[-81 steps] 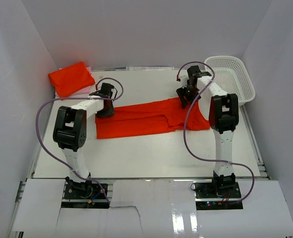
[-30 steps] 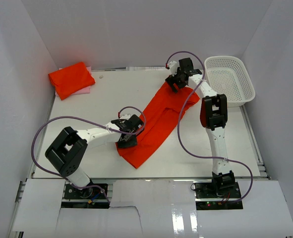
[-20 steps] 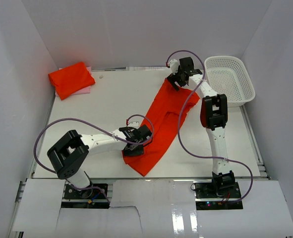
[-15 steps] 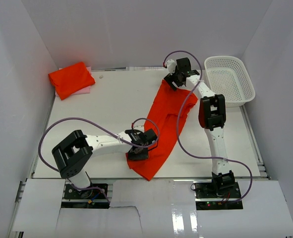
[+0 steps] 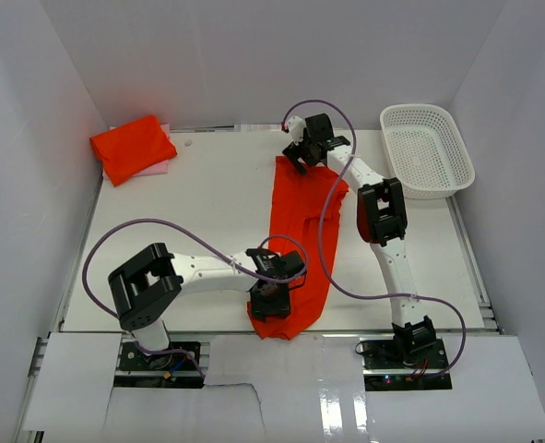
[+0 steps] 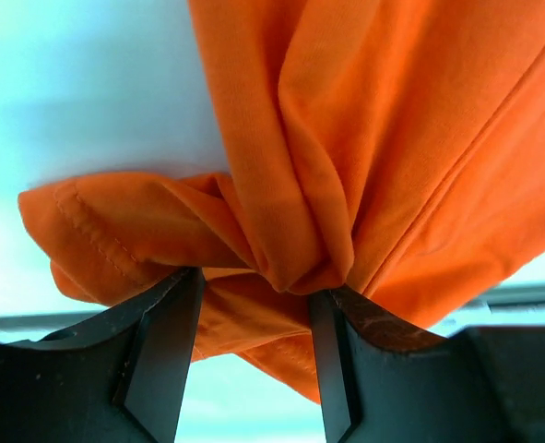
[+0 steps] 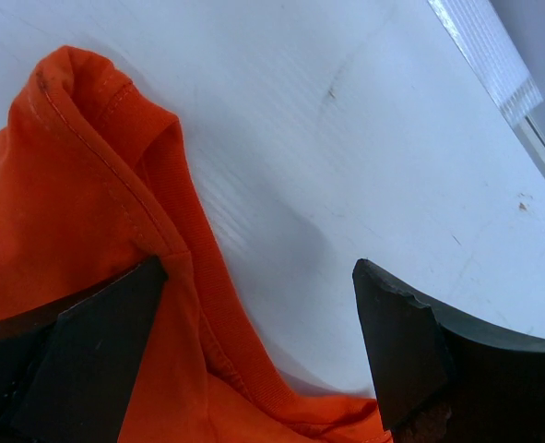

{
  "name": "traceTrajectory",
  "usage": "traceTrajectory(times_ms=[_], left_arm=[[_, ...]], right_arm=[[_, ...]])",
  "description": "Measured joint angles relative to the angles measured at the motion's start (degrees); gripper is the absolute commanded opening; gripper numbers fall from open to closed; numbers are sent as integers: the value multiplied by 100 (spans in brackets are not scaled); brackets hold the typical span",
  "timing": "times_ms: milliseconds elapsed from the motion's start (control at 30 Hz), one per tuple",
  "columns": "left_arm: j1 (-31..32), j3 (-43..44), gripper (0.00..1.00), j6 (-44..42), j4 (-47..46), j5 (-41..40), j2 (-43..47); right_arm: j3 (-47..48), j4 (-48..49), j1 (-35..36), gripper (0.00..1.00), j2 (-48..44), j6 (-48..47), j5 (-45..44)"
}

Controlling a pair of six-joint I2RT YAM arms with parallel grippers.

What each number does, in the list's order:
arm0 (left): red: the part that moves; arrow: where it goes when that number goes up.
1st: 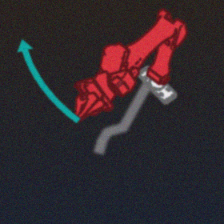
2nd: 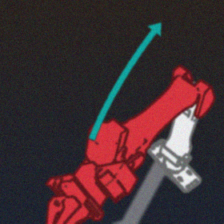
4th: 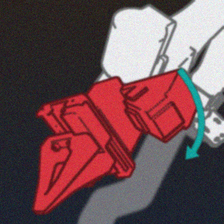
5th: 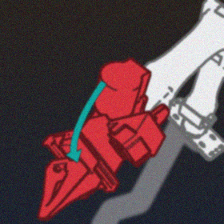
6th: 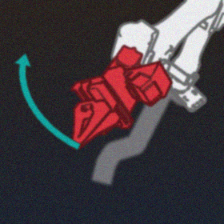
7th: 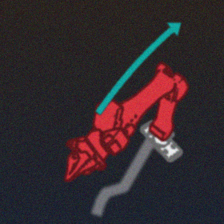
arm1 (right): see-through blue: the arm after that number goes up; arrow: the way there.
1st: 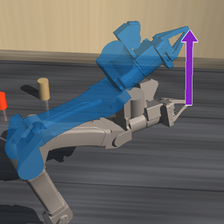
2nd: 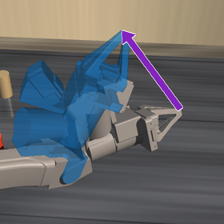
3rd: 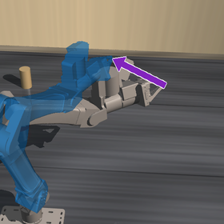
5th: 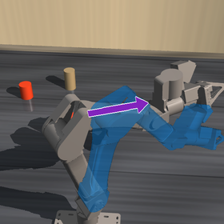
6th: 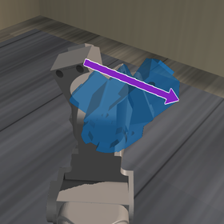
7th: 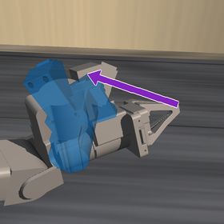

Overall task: Fold and stack the t-shirts
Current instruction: Rotate the tshirt 90 degrees

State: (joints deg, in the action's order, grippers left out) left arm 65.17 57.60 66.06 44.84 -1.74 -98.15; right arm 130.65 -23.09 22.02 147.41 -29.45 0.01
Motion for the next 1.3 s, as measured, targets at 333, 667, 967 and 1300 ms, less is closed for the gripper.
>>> traceTrajectory(times_ms=[333,667,967,1300], left_arm=[[138,205,63,476,114,422,-42],[170,2090,66,459,1327,-417,391],[-1327,2946,66,-675,1569,-874,1300],[-2894,3307,64,-3001,400,-365,-409]], right_arm=[[17,254,66,90,50,455,343],[-48,627,7,90,-501,562,363],[-1008,120,-146,96,-3008,951,407],[-3261,-1202,-525,8,-4391,1386,490]])
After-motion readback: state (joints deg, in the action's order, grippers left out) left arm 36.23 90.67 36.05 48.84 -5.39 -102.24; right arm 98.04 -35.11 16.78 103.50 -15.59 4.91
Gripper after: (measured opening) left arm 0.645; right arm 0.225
